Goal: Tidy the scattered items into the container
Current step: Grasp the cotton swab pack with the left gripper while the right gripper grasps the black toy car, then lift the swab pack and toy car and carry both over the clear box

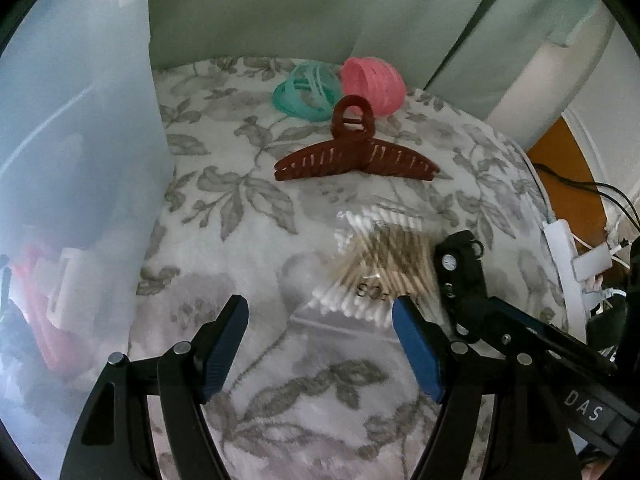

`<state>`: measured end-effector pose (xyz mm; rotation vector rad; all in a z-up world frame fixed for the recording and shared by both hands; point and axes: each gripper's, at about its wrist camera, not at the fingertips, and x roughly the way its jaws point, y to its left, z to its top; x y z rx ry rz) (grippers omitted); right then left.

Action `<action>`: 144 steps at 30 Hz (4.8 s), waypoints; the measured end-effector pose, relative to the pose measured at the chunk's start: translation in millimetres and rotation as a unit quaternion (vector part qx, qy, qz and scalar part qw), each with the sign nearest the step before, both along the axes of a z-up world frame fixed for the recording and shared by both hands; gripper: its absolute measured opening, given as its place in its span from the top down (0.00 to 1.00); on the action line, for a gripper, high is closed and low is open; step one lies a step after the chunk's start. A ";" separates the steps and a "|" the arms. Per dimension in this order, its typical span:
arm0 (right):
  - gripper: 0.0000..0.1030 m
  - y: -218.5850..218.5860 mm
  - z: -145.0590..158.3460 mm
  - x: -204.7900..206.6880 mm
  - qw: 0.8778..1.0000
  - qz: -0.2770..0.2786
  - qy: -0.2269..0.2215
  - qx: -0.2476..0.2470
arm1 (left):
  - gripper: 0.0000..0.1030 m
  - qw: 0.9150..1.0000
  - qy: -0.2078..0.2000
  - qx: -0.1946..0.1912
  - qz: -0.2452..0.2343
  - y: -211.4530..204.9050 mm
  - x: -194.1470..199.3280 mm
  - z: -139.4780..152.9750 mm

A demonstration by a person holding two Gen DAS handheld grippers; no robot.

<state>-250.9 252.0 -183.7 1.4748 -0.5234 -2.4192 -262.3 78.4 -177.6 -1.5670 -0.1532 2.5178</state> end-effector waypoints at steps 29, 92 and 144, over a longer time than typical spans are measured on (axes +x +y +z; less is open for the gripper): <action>0.63 48.2 -5.2 9.8 0.998 -0.058 0.002 -0.030 | 0.27 0.999 0.009 0.007 -0.050 36.9 -19.8 -3.8; 0.63 -29.4 173.7 156.9 0.987 -0.055 0.148 -0.018 | 0.52 0.986 0.146 0.082 0.003 -37.3 142.8 156.1; 0.64 -178.7 230.3 170.6 0.974 0.072 0.210 0.051 | 0.52 0.957 0.203 0.155 0.139 -200.0 192.2 189.7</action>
